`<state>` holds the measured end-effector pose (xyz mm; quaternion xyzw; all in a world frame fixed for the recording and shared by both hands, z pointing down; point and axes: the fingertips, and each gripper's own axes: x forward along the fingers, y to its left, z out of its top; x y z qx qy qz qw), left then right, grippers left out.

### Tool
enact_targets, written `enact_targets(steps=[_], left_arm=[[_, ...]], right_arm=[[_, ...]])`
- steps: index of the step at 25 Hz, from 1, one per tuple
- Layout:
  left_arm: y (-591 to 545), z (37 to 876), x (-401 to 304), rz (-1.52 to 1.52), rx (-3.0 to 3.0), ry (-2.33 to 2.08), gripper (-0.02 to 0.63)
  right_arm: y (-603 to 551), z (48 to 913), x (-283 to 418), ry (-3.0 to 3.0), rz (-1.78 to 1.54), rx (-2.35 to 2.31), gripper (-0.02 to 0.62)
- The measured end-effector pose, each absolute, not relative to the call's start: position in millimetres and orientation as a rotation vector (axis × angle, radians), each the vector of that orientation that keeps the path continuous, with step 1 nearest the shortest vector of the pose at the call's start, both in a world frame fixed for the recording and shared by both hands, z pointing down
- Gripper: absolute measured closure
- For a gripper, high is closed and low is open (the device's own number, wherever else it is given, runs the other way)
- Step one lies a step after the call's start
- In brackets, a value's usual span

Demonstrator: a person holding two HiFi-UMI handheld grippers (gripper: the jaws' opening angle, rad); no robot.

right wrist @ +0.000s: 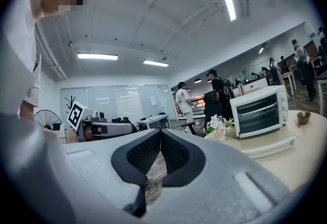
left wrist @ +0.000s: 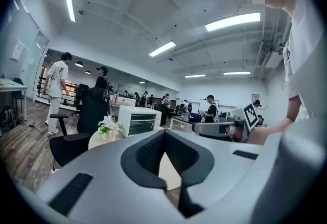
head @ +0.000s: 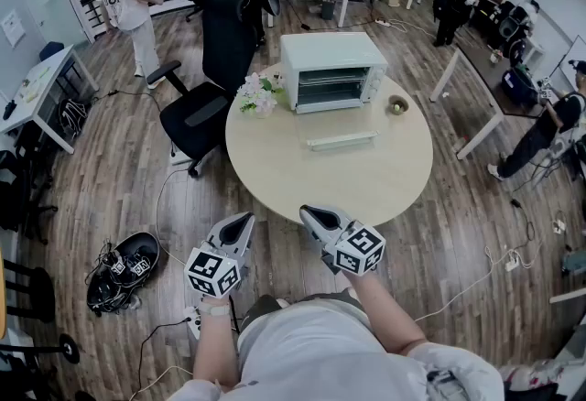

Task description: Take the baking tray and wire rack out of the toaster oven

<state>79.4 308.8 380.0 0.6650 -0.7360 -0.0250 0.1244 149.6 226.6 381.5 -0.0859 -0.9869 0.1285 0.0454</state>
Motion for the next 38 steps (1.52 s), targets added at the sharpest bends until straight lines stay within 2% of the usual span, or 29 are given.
enact_targets(steps=[19,33,38], left_arm=[[329,420,19,-0.112,1.864,-2.114,0.607],[201,418,-115,-0.002,1.883,-2.053,0.607],[128,422,-145,0.031,1.927,-1.981,0.607]], right_arm=[[229,418,106,-2.925,0.412,-0.166,0.588],[102,425,-25,-2.966,0.69,-0.12,0.588],[34,432,-44,-2.975,0.785,-0.016,0.588]])
